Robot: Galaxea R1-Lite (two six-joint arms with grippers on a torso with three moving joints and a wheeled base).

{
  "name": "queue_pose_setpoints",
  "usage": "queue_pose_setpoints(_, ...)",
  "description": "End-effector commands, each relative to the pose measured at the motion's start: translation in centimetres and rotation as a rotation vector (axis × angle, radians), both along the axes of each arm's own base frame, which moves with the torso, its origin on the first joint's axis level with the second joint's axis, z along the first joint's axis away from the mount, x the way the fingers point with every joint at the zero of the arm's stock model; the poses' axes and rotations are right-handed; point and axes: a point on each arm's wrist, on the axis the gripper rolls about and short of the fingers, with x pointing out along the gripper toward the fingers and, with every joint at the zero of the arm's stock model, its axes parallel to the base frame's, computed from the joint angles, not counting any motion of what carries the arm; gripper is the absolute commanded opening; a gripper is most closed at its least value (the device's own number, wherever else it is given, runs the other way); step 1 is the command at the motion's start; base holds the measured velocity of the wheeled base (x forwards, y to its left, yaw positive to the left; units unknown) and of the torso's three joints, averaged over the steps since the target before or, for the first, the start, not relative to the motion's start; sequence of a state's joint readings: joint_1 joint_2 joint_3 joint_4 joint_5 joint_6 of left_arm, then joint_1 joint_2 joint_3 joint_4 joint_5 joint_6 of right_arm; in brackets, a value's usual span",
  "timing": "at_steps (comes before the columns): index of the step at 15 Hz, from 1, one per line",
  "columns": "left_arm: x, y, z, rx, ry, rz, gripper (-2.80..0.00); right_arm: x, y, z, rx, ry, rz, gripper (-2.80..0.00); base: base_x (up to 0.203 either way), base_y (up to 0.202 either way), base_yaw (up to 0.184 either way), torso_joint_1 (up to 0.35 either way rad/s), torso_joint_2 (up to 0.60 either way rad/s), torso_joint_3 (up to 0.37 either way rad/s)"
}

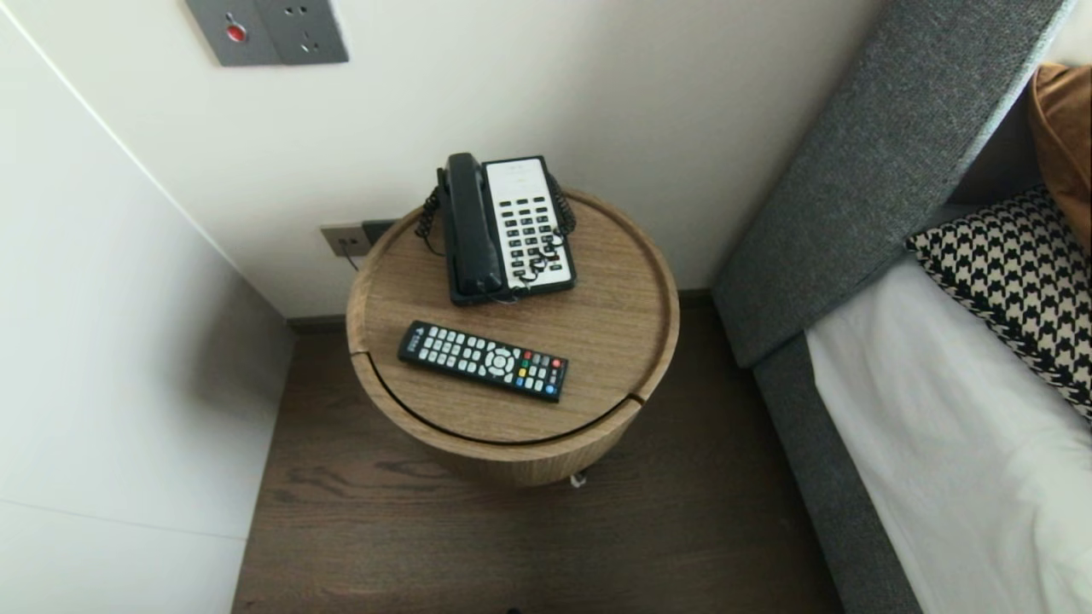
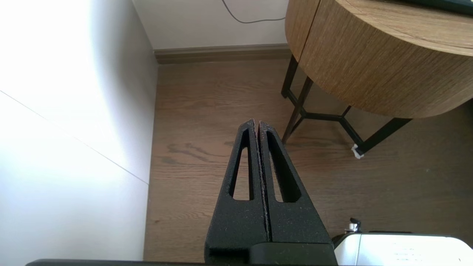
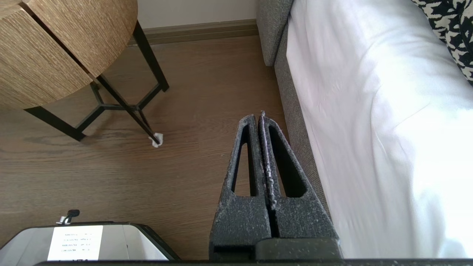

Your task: Open the nightstand drawer

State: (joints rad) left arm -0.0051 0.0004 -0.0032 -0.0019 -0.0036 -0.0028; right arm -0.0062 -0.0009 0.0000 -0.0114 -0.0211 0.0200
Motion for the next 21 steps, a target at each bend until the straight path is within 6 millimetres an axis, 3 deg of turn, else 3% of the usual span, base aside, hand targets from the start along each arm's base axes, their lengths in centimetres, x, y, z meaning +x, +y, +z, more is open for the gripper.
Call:
queue_pose_setpoints(1, 0.0, 0.0, 0.0, 0.0, 0.0, 0.001, -2.8, 0.0, 0.0, -0.1, 0.0, -0.006, 0.0, -2.8, 0.0, 0.0, 0.0, 0.0, 0.0, 0.0)
queue_pose_setpoints(7, -0.1, 0.0, 0.2, 0.013, -0.006, 0.002, -2.8, 0.0, 0.0, -0.1, 0.0, -0.006, 0.0, -2.8, 0.0, 0.0, 0.0, 0.0, 0.0, 0.0)
queue_pose_setpoints(10, 0.3, 0.0, 2.8, 0.021, 0.016, -0.001, -2.8, 0.0, 0.0, -0.1, 0.0, -0.006, 0.0, -2.8, 0.0, 0.0, 0.0, 0.0, 0.0, 0.0)
queue_pose_setpoints(12, 1.5, 0.0, 5.6, 0.022, 0.064, -0.008, -2.8, 0.0, 0.0, -0.1, 0.0, -0.006, 0.0, -2.8, 0.0, 0.0, 0.0, 0.0, 0.0, 0.0)
queue_pose_setpoints(14, 3.8, -0.1, 8.3, 0.016, 0.156, -0.031, -2.8, 0.0, 0.0, -0.1, 0.0, -0.006, 0.0, -2.8, 0.0, 0.0, 0.0, 0.0, 0.0, 0.0)
queue_pose_setpoints(17, 9.1, -0.5, 11.1, 0.0, 0.319, -0.076, -2.8, 0.0, 0.0, -0.1, 0.0, -0.006, 0.0, -2.8, 0.0, 0.0, 0.0, 0.0, 0.0, 0.0)
queue_pose_setpoints(19, 12.8, -1.4, 11.5, 0.004, 0.447, -0.139, -2.8, 0.0, 0.0, -0.1, 0.0, -0.006, 0.0, -2.8, 0.0, 0.0, 0.0, 0.0, 0.0, 0.0)
queue_pose_setpoints(21, 15.7, -3.9, 10.5, 0.041, 0.606, -0.264, -2.8, 0.0, 0.0, -0.1, 0.0, -0.006, 0.0, -2.8, 0.0, 0.0, 0.0, 0.0, 0.0, 0.0)
